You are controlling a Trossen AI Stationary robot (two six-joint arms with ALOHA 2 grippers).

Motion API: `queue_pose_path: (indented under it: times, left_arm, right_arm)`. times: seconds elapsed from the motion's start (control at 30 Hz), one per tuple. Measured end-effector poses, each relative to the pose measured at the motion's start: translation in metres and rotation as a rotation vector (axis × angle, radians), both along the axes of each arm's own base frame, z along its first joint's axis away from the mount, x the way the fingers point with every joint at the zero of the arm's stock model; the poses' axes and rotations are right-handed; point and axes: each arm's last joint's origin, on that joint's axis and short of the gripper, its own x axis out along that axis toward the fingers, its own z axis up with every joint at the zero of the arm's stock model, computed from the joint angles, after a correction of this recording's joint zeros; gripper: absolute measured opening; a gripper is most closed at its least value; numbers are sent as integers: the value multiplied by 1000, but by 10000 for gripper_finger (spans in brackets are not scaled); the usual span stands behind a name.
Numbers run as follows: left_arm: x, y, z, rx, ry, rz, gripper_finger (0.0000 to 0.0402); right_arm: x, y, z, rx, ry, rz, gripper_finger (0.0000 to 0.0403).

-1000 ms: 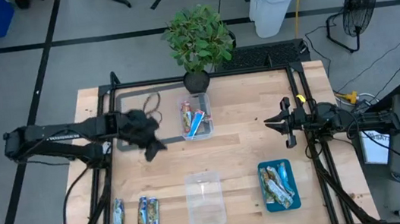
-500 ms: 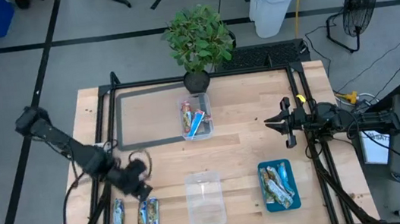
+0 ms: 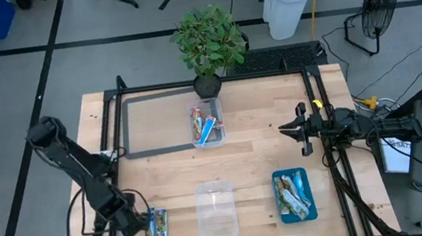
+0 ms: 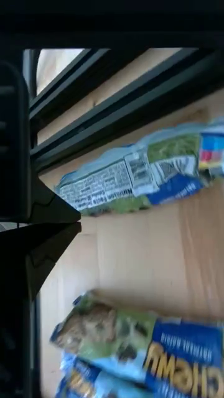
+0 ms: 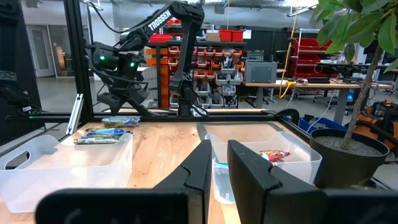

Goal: Pick and place Granola Bars by type
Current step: Put the blue granola bar into the bottom transparent bin

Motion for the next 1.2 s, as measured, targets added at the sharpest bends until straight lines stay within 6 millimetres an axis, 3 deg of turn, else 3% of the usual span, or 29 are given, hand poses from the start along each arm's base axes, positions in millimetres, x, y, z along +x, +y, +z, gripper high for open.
queue_pose_path:
  times: [0.5, 0.73, 0.9, 1.03, 1.2]
  left_arm:
    - [0, -8, -36, 81, 243, -49, 7]
    - [7, -2, -40, 119, 157, -93, 8]
    - [25, 5, -39, 166, -23, -94, 4]
    - [38, 20, -38, 268, -153, -160, 13]
    - [49, 43, -39, 372, -178, -289, 4]
  right_arm:
    - [0, 0, 0, 0, 0, 0, 44]
    - [0, 0, 0, 0, 0, 0, 43]
    - [0, 0, 0, 0, 0, 0, 45]
    - [0, 0, 0, 0, 0, 0, 44]
    - [0, 0, 0, 0, 0, 1, 45]
